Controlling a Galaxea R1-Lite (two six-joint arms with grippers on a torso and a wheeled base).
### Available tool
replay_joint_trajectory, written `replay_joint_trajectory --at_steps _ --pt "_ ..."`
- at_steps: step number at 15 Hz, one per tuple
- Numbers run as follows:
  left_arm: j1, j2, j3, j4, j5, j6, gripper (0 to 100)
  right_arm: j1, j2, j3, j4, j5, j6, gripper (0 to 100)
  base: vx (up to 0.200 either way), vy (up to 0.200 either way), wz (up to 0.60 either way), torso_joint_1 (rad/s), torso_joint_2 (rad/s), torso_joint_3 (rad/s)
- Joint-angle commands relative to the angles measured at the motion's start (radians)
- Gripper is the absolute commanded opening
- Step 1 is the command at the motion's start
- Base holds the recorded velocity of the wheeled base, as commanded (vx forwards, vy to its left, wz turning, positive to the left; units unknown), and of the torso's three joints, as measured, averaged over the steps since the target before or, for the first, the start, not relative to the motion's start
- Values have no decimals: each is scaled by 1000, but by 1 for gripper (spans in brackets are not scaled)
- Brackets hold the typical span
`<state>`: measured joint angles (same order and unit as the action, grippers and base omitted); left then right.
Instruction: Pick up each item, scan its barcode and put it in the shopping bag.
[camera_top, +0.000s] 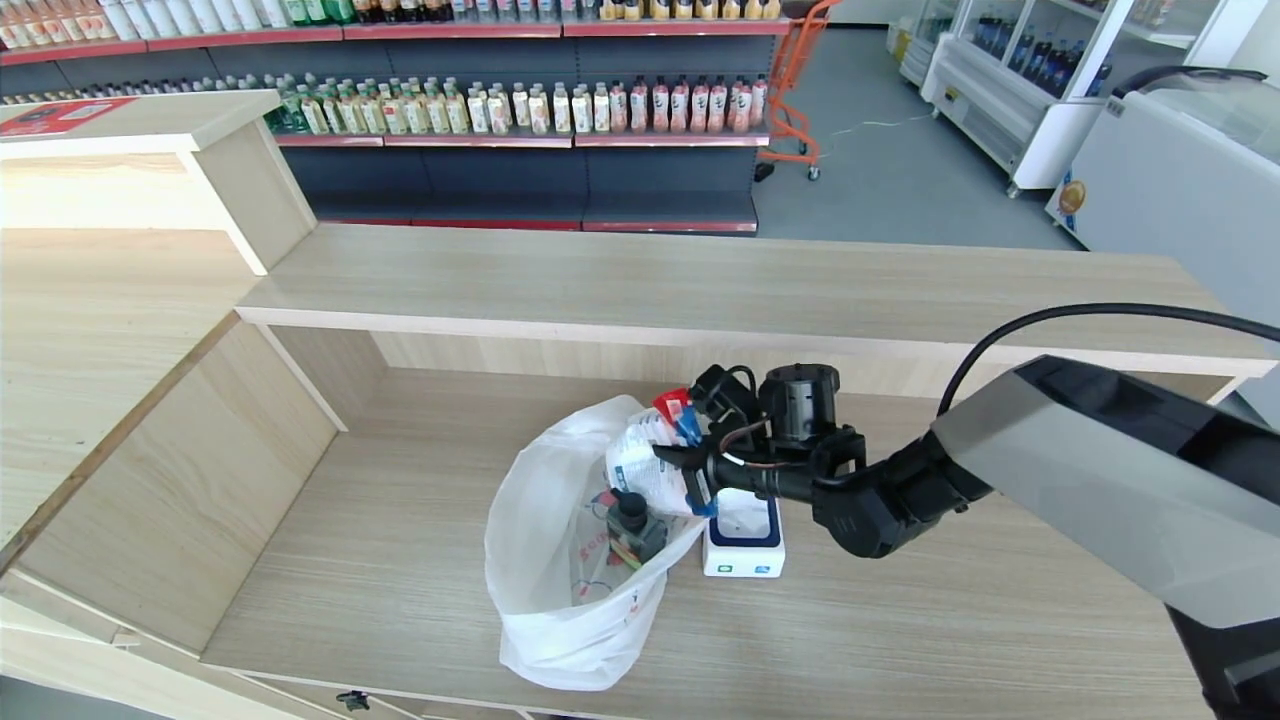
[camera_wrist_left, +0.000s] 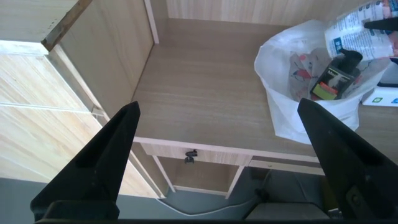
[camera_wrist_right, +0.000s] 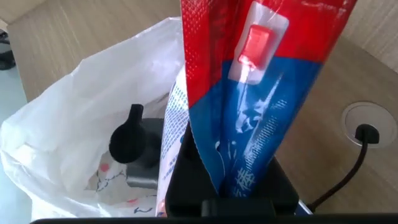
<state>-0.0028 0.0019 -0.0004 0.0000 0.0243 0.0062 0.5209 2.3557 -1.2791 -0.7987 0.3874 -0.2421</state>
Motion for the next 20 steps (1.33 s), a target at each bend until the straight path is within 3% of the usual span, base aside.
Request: replay_joint_trajectory --at_steps 1,3,4,8,12,16,20 --pt "0 0 0 0 0 0 100 1 54 -11 0 4 -25 0 0 0 0 0 0 0" --pt "0 0 0 0 0 0 100 1 68 -17 -2 7 -39 0 0 0 0 0 0 0" --pt "0 0 -1 0 0 0 100 1 80 -28 0 7 -52 100 0 0 0 0 0 0" --pt "0 0 0 0 0 0 100 7 46 -43 0 33 14 100 0 0 0 0 0 0" --pt "0 0 0 0 0 0 100 -7 -141 32 13 48 274 100 0 0 0 0 0 0" --pt "0 0 0 0 0 0 100 -171 -612 409 161 53 368 100 0 0 0 0 0 0" --pt "0 0 0 0 0 0 100 -312 -997 730 174 91 383 100 0 0 0 0 0 0"
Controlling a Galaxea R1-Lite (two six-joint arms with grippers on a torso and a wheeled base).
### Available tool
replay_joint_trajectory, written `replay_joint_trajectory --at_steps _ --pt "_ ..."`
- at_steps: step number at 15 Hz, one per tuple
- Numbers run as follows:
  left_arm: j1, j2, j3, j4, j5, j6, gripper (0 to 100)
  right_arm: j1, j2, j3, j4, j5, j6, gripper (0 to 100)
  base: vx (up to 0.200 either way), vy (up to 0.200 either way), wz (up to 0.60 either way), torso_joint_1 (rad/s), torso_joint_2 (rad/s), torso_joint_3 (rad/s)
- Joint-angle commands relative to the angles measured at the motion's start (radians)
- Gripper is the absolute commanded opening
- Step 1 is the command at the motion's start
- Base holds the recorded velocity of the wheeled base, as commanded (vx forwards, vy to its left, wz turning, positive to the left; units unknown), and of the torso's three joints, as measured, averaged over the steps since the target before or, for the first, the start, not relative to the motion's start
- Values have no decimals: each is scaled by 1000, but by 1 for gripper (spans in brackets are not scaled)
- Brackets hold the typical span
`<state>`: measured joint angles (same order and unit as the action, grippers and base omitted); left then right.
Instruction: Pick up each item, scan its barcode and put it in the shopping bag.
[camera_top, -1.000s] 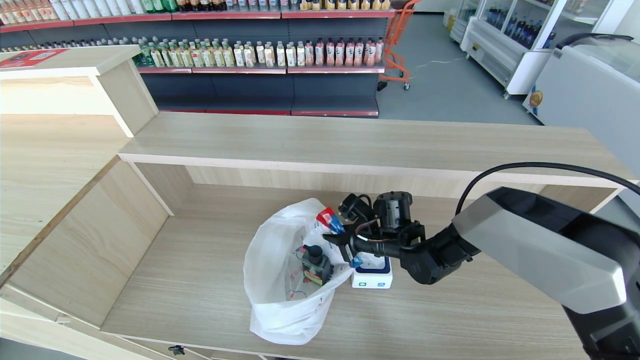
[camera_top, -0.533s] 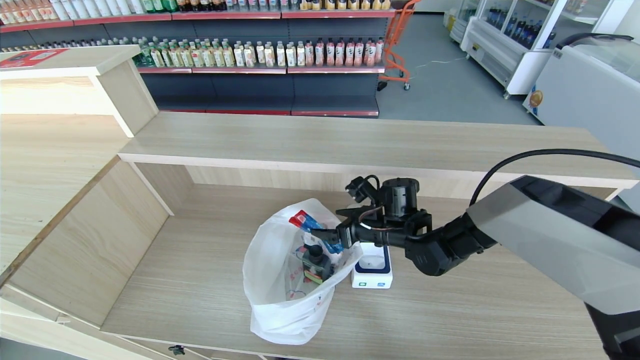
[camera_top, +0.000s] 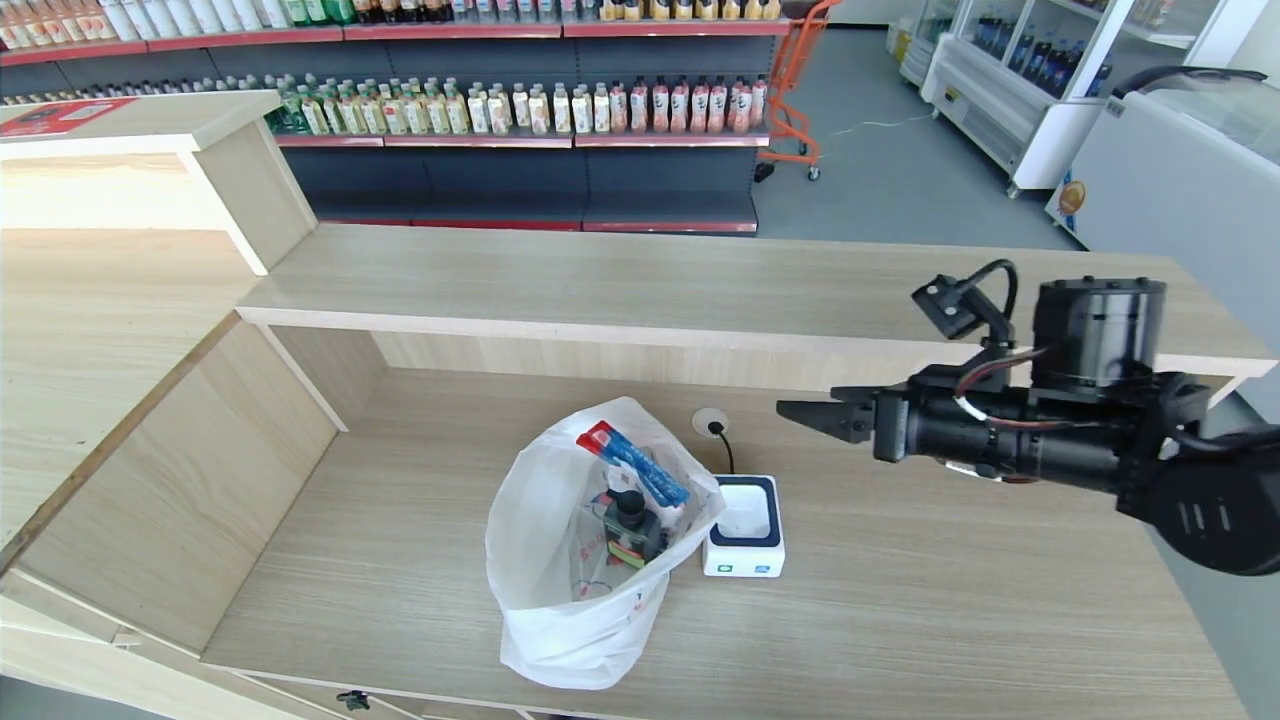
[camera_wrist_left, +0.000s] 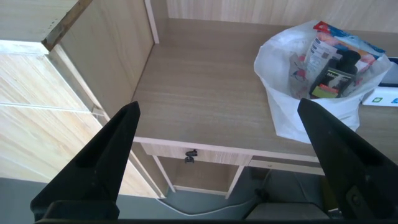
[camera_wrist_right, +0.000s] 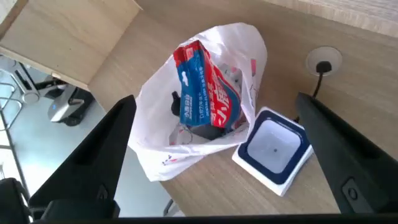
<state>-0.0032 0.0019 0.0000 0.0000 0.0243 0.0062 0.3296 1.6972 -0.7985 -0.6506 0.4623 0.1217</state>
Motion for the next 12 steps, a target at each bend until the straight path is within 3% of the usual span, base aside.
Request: replay_joint_trajectory --at_steps 1,3,5,8,9,10,12 --pt "0 0 0 0 0 0 100 -142 -413 337 26 13 19 100 0 0 0 0 0 0" --pt "0 0 0 0 0 0 100 -162 -495 452 31 -13 18 100 0 0 0 0 0 0" --pt "0 0 0 0 0 0 100 -175 -559 490 59 -151 16 100 0 0 0 0 0 0" --pt "0 0 0 0 0 0 100 -287 -613 512 146 -203 3 100 0 0 0 0 0 0" --pt "0 0 0 0 0 0 100 -288 -631 530 149 -254 3 100 0 0 0 0 0 0" --pt "0 0 0 0 0 0 100 -305 -725 607 152 -424 15 100 0 0 0 0 0 0" --pt "0 0 0 0 0 0 100 -303 -972 777 166 -504 9 100 0 0 0 0 0 0"
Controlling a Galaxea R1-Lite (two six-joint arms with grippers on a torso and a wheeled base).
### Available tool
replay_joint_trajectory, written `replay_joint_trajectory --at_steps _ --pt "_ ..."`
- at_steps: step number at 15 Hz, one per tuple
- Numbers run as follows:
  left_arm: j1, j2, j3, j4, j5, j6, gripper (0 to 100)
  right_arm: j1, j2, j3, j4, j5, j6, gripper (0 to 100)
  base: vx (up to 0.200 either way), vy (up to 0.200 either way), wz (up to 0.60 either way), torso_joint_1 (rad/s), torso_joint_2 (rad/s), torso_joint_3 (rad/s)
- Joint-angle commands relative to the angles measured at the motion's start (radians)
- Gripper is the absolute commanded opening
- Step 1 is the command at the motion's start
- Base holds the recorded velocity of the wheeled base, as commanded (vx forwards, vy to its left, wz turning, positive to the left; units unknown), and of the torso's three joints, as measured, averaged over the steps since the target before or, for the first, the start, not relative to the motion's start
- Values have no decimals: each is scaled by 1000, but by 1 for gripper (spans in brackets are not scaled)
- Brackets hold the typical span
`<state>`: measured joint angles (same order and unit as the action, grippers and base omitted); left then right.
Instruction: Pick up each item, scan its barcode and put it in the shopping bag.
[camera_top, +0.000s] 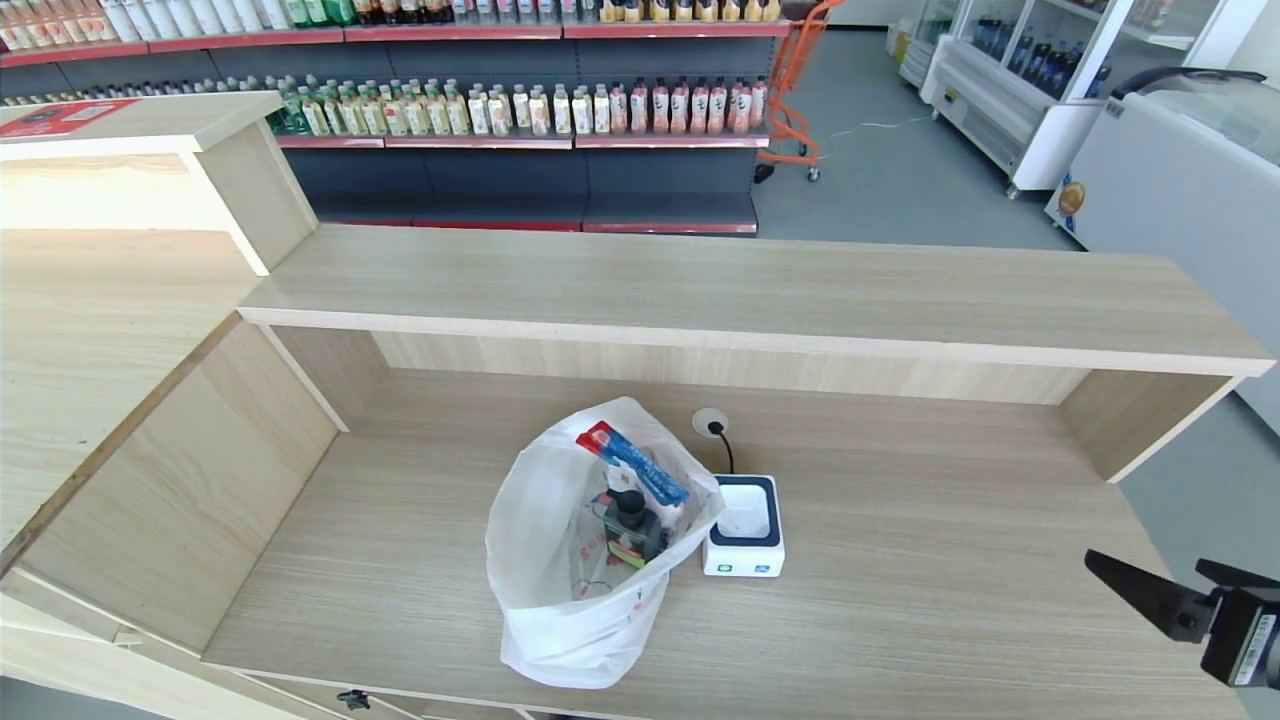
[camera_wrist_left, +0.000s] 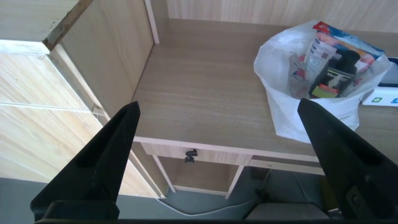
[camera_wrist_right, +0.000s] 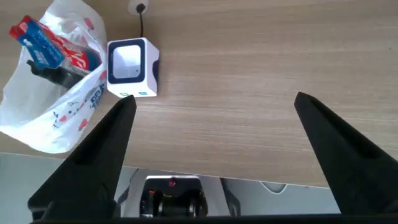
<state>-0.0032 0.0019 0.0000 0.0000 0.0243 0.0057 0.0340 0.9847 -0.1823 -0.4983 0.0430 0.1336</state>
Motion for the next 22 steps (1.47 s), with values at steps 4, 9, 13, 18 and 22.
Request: replay_joint_trajectory --at_steps 4,9,13,18,22 --pt "0 0 0 0 0 0 100 -3 -710 182 400 -87 -57 100 0 0 0 0 0 0" --pt "0 0 0 0 0 0 100 -16 -946 182 492 -84 -91 100 0 0 0 0 0 0" --pt "0 0 0 0 0 0 100 -37 -985 182 498 -92 -65 100 0 0 0 0 0 0" --pt "0 0 0 0 0 0 100 -36 -985 182 500 -89 -83 100 0 0 0 0 0 0" --pt "0 0 -2 0 0 0 100 -37 -985 181 500 -87 -91 0 0 0 0 0 0 0"
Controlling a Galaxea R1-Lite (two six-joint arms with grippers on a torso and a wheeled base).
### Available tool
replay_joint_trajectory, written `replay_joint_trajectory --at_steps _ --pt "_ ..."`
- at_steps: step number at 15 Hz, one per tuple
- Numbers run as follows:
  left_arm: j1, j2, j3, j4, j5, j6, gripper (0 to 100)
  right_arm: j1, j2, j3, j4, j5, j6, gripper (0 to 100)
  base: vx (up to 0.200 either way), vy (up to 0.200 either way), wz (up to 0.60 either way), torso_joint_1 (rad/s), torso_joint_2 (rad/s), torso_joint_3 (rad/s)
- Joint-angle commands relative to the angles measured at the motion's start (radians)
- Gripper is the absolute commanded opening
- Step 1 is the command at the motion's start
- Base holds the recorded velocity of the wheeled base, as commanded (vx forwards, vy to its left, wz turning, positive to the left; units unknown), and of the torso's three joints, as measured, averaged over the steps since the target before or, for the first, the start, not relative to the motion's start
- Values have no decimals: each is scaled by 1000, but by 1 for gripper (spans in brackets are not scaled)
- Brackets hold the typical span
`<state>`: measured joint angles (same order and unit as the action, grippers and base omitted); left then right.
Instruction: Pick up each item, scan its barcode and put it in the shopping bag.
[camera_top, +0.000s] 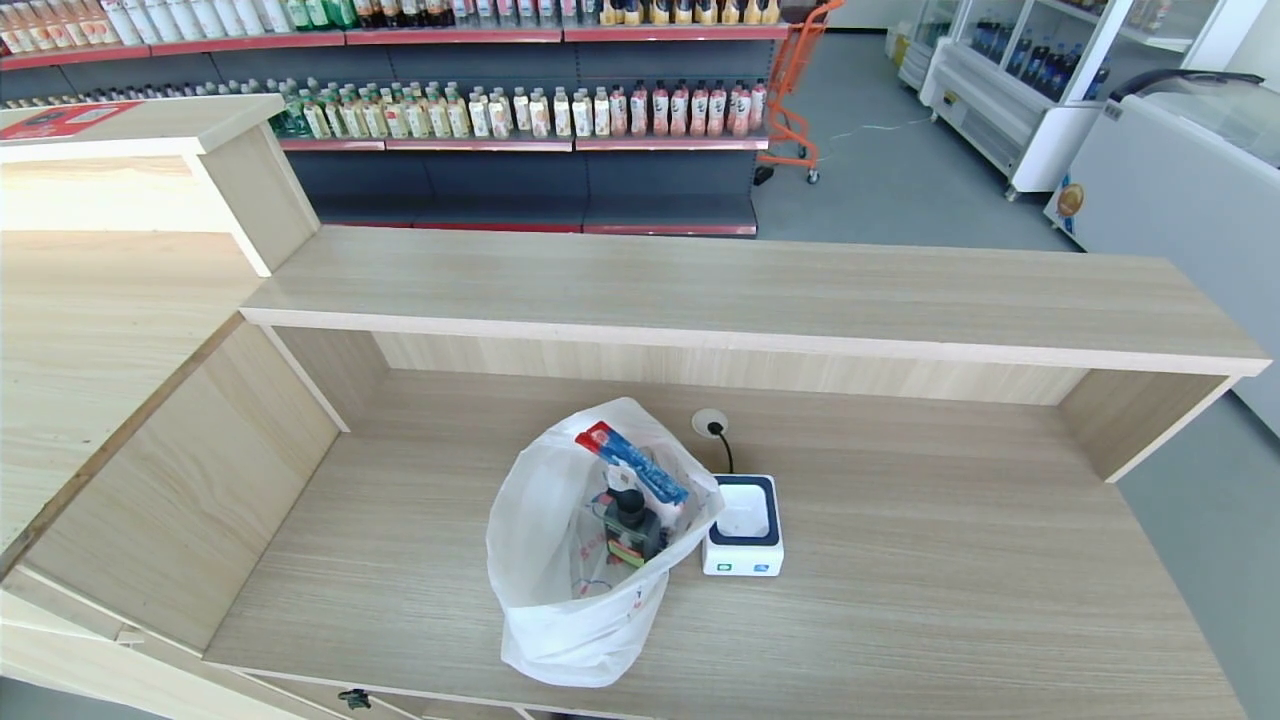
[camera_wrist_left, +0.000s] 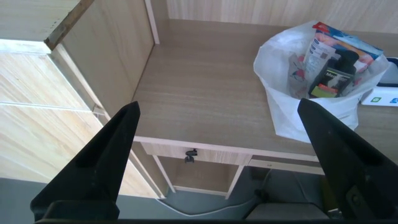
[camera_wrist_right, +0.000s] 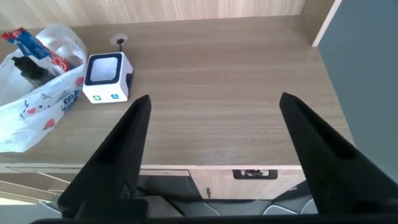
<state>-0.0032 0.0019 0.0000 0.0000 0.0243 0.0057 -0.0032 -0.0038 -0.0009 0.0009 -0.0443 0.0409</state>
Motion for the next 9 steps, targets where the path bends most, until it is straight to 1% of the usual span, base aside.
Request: replay_joint_trajectory --at_steps 1,6,9 --pt "0 0 0 0 0 0 100 0 4 -1 1 0 21 0 0 0 0 0 0 0" --pt "0 0 0 0 -1 2 100 0 4 -1 2 0 21 0 0 0 0 0 0 0" --pt "0 0 0 0 0 -6 100 0 4 -1 2 0 21 0 0 0 0 0 0 0"
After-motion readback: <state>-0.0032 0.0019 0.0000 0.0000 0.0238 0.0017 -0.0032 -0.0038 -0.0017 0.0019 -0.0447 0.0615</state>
